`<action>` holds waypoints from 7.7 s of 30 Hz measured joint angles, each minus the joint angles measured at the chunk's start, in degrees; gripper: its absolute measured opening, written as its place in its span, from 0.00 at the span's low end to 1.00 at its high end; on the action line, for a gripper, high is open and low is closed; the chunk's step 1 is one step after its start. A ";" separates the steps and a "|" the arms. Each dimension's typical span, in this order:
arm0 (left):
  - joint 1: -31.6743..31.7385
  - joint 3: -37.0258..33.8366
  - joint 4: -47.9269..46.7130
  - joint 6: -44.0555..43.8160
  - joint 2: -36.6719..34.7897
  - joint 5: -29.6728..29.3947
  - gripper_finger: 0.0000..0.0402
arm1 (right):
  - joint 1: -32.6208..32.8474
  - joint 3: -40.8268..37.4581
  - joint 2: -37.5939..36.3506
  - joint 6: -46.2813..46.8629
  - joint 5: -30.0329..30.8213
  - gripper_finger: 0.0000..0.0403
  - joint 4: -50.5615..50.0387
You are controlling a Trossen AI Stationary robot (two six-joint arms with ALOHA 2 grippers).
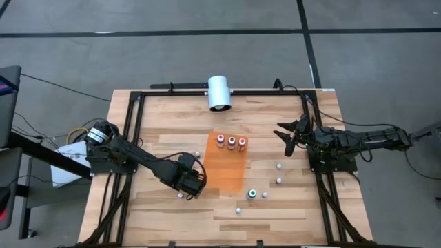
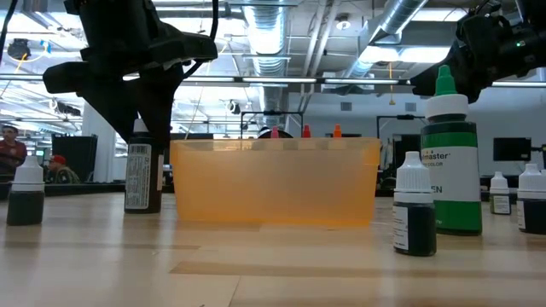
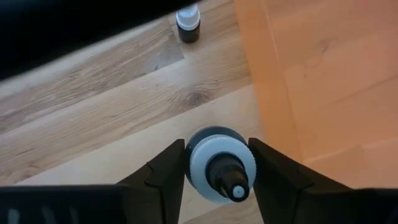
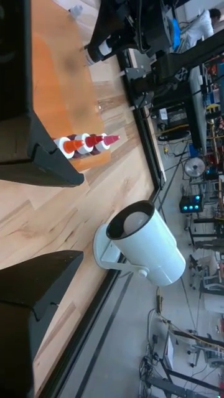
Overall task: Pick & Place food coloring
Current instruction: Put the large black food coloring bottle into the orange bin, then put the large green food coloring bottle into the orange bin
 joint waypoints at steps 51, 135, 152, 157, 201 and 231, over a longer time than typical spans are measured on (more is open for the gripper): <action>0.62 26.88 -6.79 46.12 -5.13 -5.63 0.38 | 0.00 0.00 0.00 -0.10 0.00 0.41 -0.36; 17.51 24.70 2.01 39.57 18.77 -4.18 0.38 | 0.00 0.02 -19.64 -5.46 -11.83 0.41 -14.11; 17.52 24.68 0.59 38.41 18.82 -4.39 0.40 | 0.00 0.02 -19.64 -5.49 -11.85 0.41 -14.10; 17.57 24.48 -1.85 36.57 19.02 -4.12 0.48 | 0.00 0.02 -19.64 -5.52 -11.85 0.41 -14.11; 9.68 39.30 -34.93 22.21 16.24 -9.52 0.60 | 0.00 0.02 -19.64 -5.55 -11.86 0.41 -14.10; 10.12 -27.91 14.59 23.55 -37.62 -13.43 0.60 | 8.19 7.70 4.43 -2.20 -18.32 0.41 0.81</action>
